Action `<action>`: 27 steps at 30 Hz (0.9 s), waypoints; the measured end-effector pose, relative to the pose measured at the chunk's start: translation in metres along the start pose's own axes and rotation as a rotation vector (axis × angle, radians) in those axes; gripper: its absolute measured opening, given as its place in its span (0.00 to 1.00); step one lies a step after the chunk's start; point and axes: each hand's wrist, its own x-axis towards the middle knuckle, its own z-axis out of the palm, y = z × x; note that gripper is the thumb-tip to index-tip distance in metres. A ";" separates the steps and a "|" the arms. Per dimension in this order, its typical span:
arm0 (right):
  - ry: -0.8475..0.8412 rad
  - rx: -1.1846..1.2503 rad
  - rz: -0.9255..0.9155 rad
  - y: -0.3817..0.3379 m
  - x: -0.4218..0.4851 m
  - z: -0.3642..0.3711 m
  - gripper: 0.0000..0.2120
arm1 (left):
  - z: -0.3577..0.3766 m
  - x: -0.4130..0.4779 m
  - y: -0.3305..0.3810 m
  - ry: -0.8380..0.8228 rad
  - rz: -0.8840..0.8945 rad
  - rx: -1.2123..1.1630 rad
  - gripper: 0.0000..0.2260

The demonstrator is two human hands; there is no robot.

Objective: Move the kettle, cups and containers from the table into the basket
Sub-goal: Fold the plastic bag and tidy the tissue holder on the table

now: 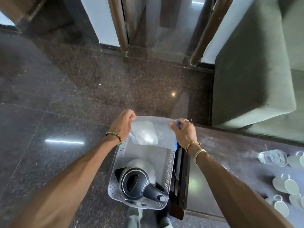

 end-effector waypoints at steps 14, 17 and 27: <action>0.051 0.443 -0.060 -0.158 -0.065 -0.170 0.11 | -0.118 -0.051 0.232 0.232 0.014 -0.547 0.10; 0.037 0.487 -0.068 -0.173 -0.075 -0.199 0.10 | -0.126 -0.068 0.278 0.103 0.101 -0.573 0.19; 0.042 0.582 -0.035 -0.167 -0.103 -0.259 0.05 | -0.117 -0.093 0.338 -0.012 0.112 -0.796 0.17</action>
